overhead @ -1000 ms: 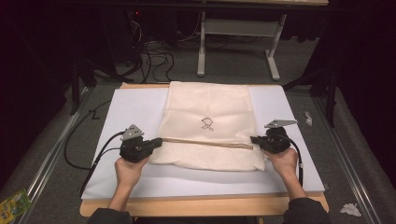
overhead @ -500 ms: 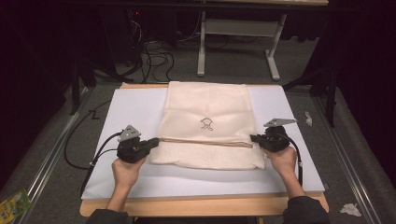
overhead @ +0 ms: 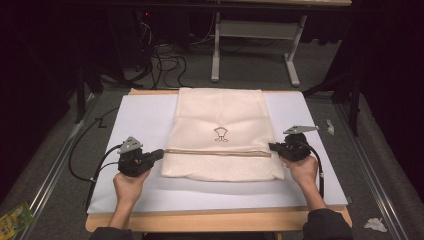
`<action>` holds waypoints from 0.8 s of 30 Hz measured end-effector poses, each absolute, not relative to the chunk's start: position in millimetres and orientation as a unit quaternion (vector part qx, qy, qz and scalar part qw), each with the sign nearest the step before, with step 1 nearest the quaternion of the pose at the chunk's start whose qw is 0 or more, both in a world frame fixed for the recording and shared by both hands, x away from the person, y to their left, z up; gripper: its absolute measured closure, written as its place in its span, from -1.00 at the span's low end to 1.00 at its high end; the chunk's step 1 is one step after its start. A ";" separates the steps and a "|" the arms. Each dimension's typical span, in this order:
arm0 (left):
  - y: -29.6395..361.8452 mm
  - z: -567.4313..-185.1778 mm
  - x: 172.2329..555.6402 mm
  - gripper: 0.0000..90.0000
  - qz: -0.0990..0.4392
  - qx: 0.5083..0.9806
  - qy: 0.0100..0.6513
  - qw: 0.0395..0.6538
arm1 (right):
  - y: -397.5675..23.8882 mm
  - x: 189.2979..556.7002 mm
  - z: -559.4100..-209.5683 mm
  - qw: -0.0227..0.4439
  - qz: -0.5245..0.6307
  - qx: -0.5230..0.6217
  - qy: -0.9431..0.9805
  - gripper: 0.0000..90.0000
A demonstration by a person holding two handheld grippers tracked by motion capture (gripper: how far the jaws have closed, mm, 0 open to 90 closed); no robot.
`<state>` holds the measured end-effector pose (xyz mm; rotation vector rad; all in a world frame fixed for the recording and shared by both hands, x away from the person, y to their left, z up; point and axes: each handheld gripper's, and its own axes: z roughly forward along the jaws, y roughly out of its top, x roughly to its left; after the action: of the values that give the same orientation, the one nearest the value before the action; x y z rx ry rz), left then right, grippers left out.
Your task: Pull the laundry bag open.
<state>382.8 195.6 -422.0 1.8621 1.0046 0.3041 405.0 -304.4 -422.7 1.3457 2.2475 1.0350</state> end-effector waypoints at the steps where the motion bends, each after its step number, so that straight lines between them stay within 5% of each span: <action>1: 196.4 -422.2 382.0 0.94 0.126 0.762 0.414 0.481 | -305.4 404.9 -423.0 0.160 0.365 0.473 0.786 0.97; 24: 197.6 -429.7 377.6 0.94 0.128 0.772 0.424 0.456 | -305.9 402.9 -422.8 0.151 0.368 0.476 0.784 0.96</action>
<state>377.6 197.6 -429.7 1.9040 1.0455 0.3150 402.9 -305.9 -422.8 1.3668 2.2516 1.0553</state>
